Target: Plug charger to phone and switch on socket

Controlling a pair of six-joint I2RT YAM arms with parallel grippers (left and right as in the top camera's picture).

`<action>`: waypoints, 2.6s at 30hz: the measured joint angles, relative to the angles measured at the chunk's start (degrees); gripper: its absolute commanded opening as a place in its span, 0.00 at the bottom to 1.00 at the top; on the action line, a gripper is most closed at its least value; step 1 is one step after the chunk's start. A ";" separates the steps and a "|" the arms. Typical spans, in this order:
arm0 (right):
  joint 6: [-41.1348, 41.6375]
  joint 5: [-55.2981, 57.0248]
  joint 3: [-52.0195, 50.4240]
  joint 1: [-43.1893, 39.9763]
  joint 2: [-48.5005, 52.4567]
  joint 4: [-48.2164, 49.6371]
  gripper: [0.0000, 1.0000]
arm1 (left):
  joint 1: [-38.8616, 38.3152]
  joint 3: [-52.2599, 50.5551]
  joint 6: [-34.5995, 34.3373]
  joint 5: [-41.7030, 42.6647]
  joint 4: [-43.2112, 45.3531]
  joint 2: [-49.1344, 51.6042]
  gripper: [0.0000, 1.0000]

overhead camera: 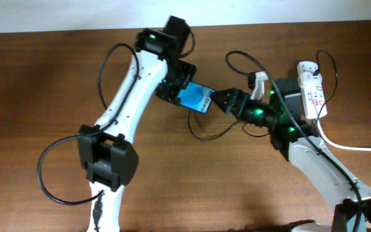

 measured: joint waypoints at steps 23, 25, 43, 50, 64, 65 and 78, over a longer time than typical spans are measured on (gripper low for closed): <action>5.33 11.87 0.04 7.37 2.34 3.41 0.08 | -4.20 0.00 -2.49 3.98 -0.22 0.00 0.00; 7.50 11.74 0.20 7.37 2.34 3.56 0.04 | -4.20 0.00 -2.78 4.02 0.28 0.00 0.00; 0.70 3.30 0.07 -9.84 -9.79 -6.45 0.04 | -1.79 0.63 66.31 12.92 2.84 -0.02 0.38; 4.35 -0.96 -0.17 -11.43 -12.68 -2.21 0.04 | 9.99 0.20 88.28 43.63 3.50 -0.02 0.53; 16.83 7.98 -0.39 0.11 -0.20 14.82 0.04 | 16.57 -15.89 101.44 70.44 8.81 0.00 0.61; 17.81 8.98 -0.39 0.59 -0.20 15.21 0.04 | 16.55 -15.89 101.46 71.01 9.11 0.00 0.62; 42.93 36.00 -0.39 11.54 0.94 22.82 0.04 | 15.13 -16.31 57.55 65.00 32.59 0.00 0.57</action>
